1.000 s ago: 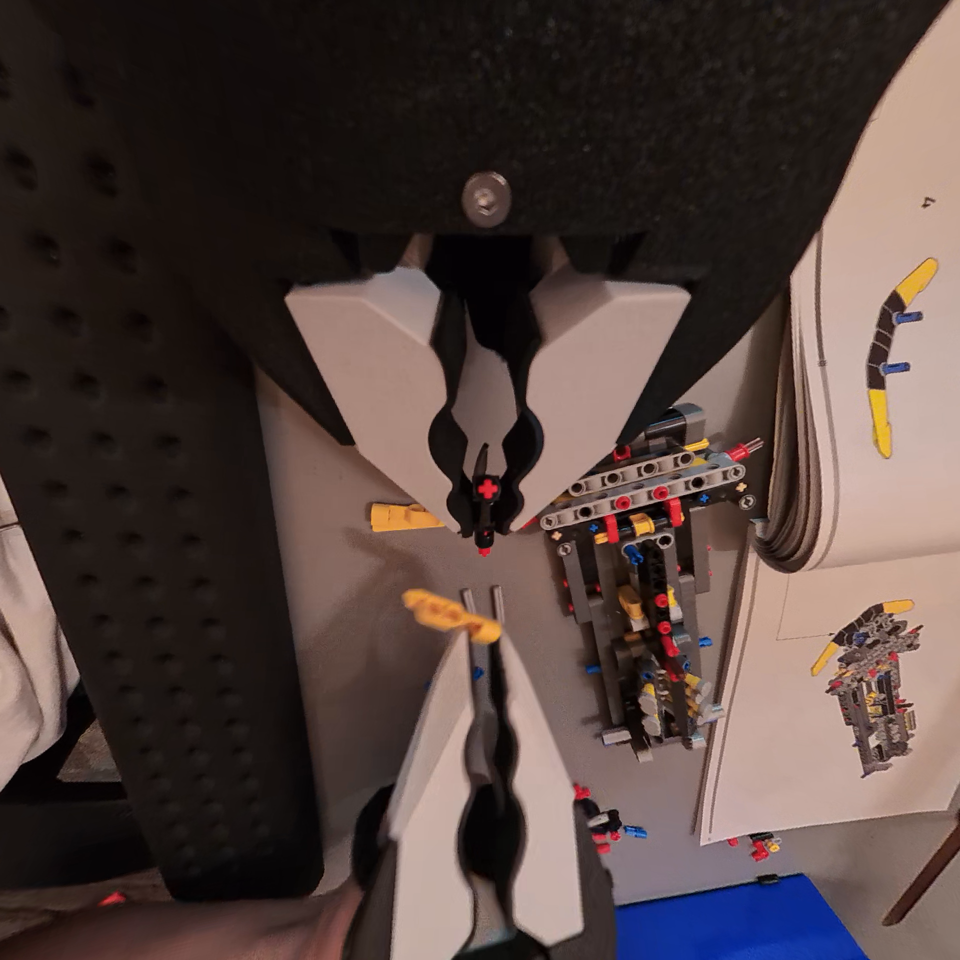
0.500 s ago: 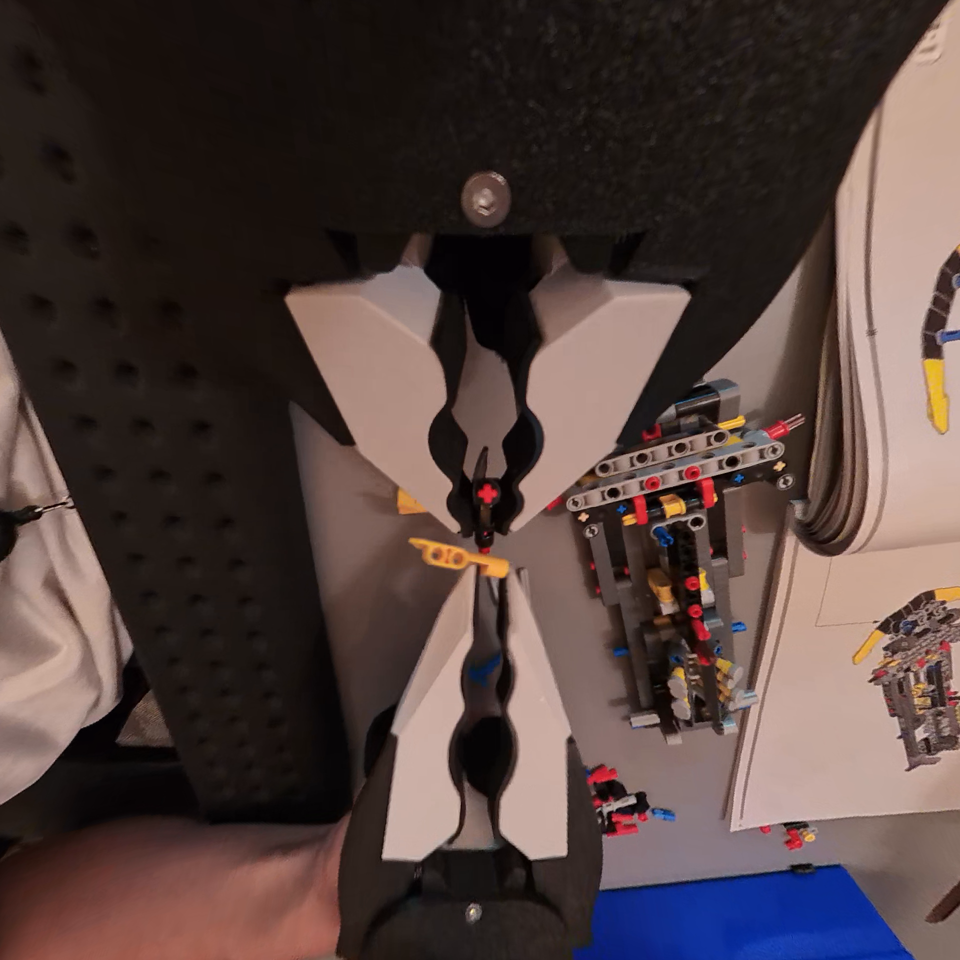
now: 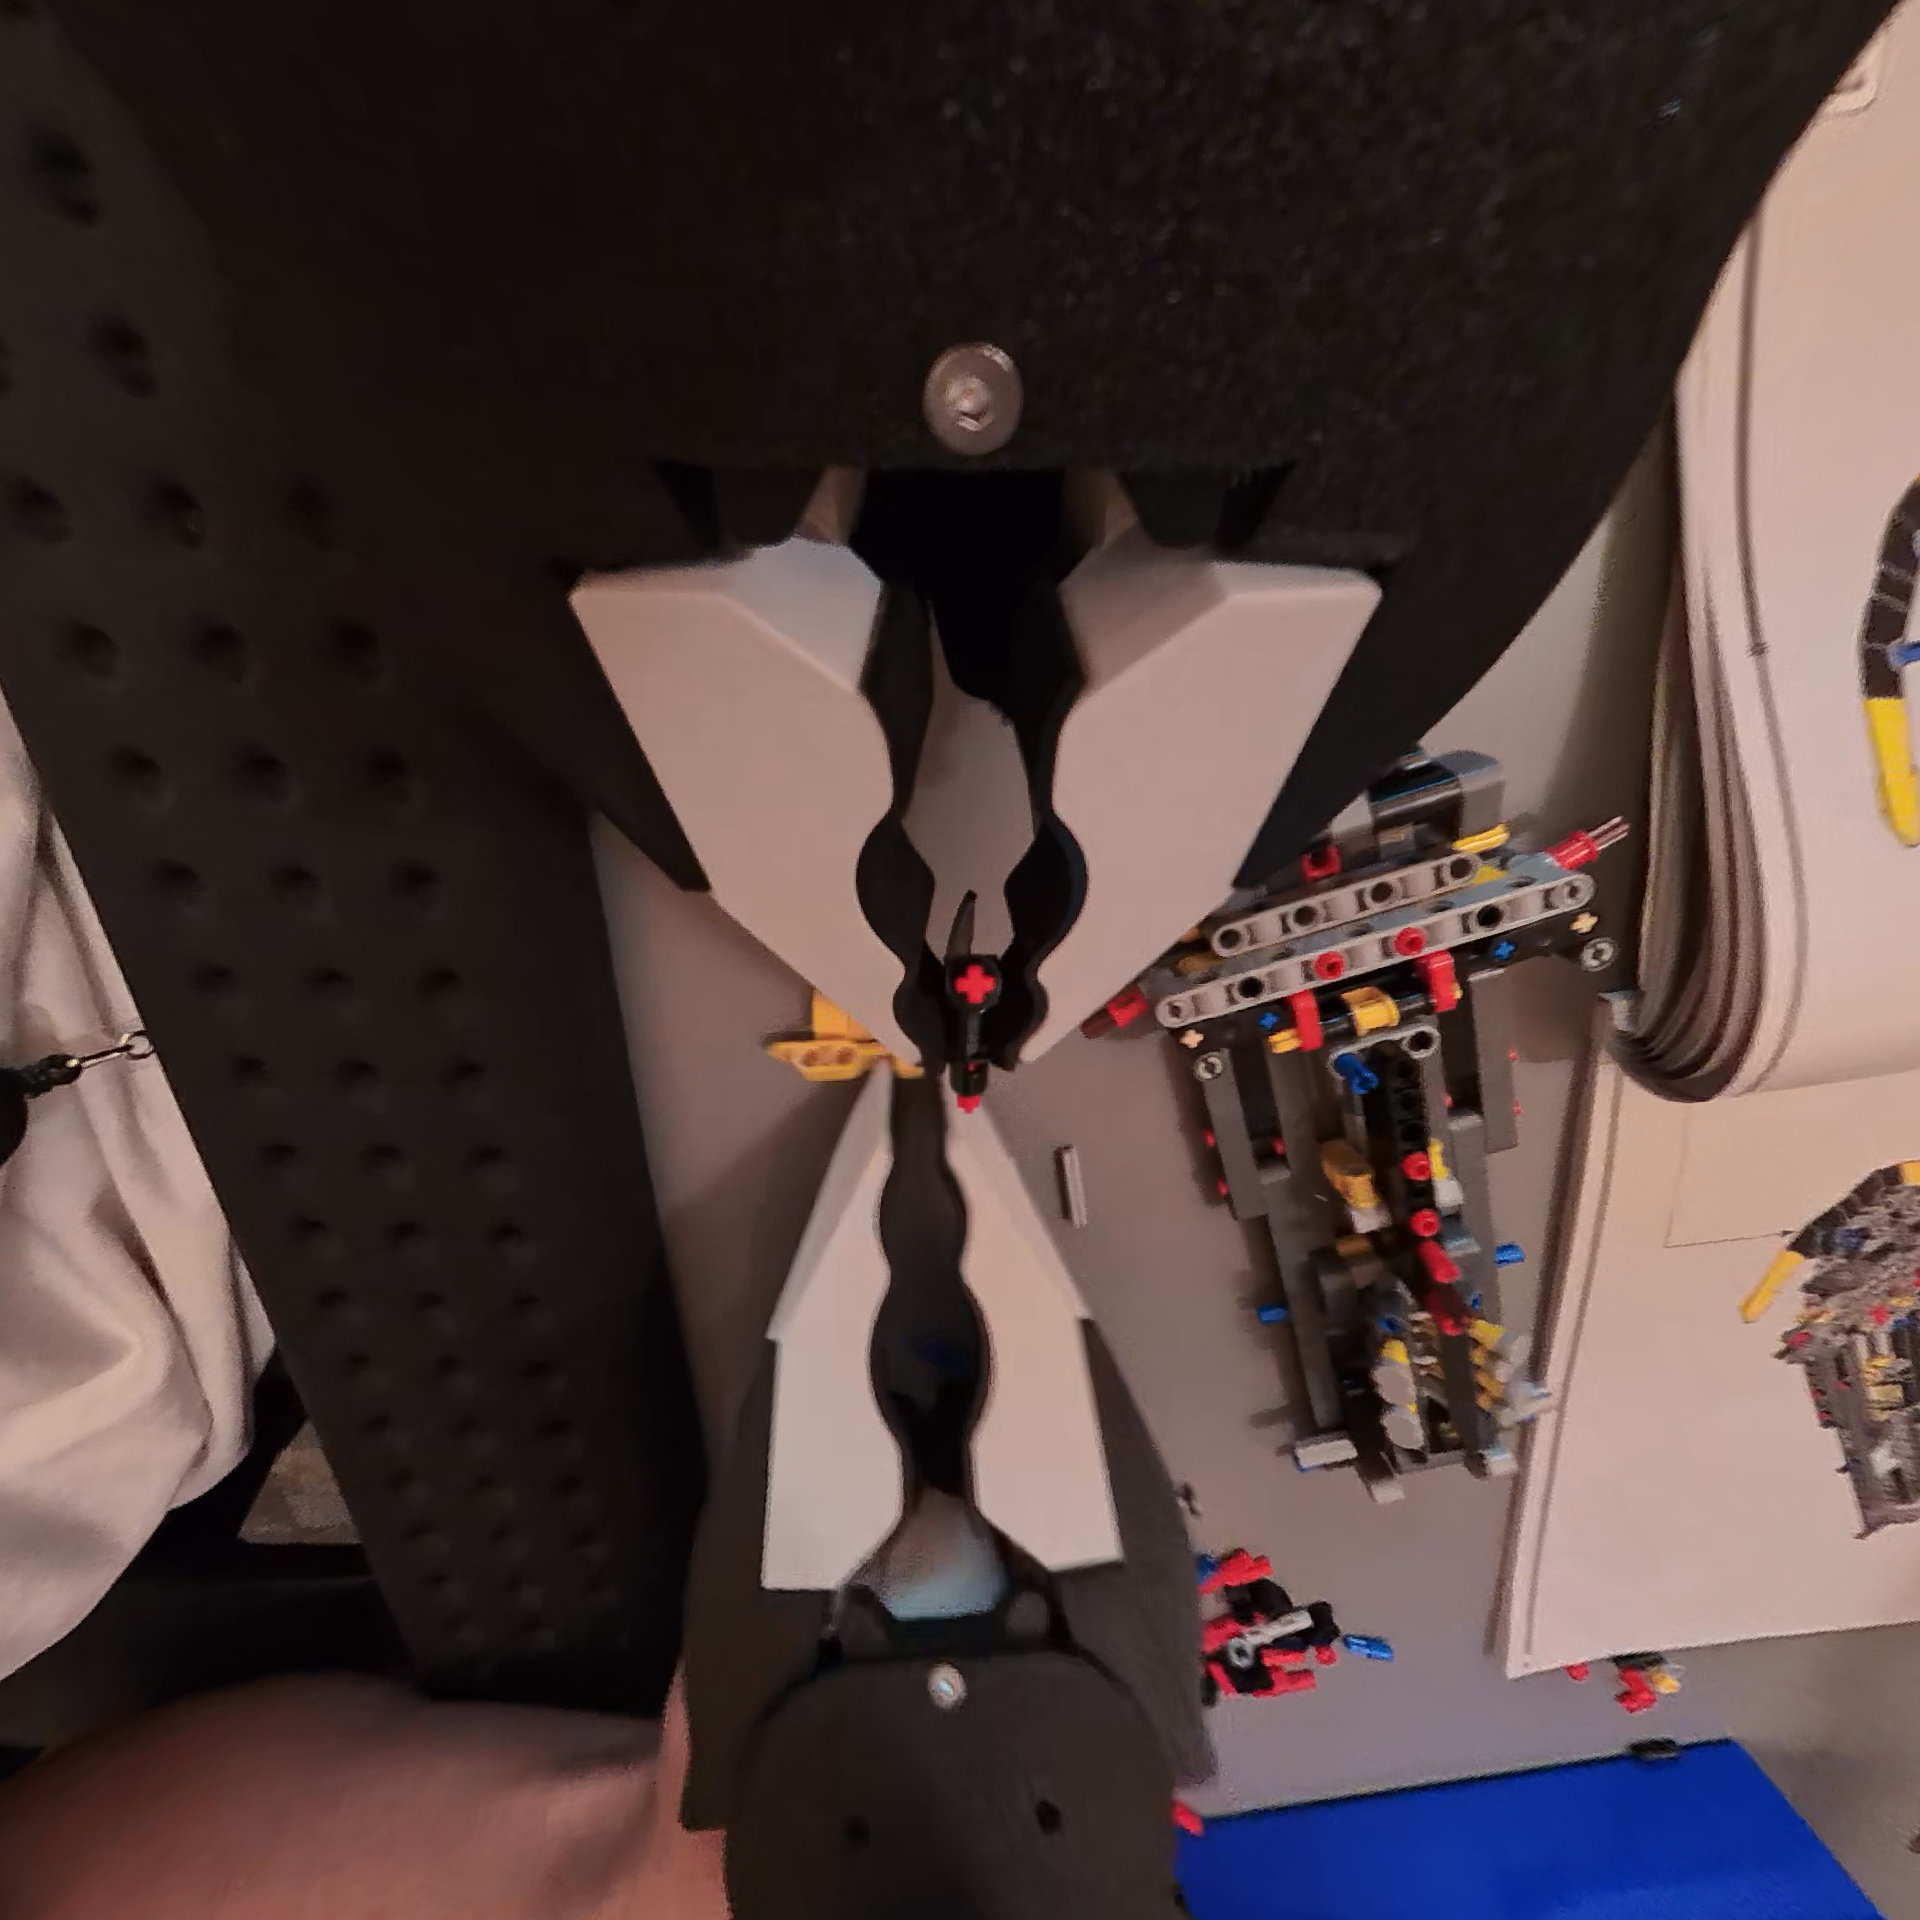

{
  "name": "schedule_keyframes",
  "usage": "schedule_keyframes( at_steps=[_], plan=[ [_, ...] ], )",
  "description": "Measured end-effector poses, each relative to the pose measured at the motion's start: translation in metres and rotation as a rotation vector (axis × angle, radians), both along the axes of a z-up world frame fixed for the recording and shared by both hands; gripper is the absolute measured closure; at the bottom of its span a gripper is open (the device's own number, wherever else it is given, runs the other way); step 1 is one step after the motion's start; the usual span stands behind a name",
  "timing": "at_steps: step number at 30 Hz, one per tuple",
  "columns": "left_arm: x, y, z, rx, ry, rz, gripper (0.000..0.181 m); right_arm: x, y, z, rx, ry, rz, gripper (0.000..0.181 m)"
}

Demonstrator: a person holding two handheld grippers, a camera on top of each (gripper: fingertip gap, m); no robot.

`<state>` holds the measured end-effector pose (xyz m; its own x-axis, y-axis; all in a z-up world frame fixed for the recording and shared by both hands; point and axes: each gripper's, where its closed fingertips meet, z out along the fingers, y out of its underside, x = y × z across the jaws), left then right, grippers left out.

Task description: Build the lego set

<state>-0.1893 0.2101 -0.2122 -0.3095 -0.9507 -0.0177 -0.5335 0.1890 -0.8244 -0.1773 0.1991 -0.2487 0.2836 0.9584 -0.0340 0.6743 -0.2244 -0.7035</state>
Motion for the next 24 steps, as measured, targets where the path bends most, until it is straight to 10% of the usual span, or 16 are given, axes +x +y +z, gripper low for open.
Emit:
schedule_keyframes(
  at_steps=[12,24],
  plan=[
    [-0.005,-0.013,-0.017,0.017,0.084,-0.062,0.175,0.011,-0.015,-0.002,-0.056,-0.126,0.158,0.16],
    [-0.005,-0.004,-0.017,0.035,0.089,-0.026,0.175,0.005,-0.034,0.01,-0.217,-0.109,-0.57,0.157]
  ],
)
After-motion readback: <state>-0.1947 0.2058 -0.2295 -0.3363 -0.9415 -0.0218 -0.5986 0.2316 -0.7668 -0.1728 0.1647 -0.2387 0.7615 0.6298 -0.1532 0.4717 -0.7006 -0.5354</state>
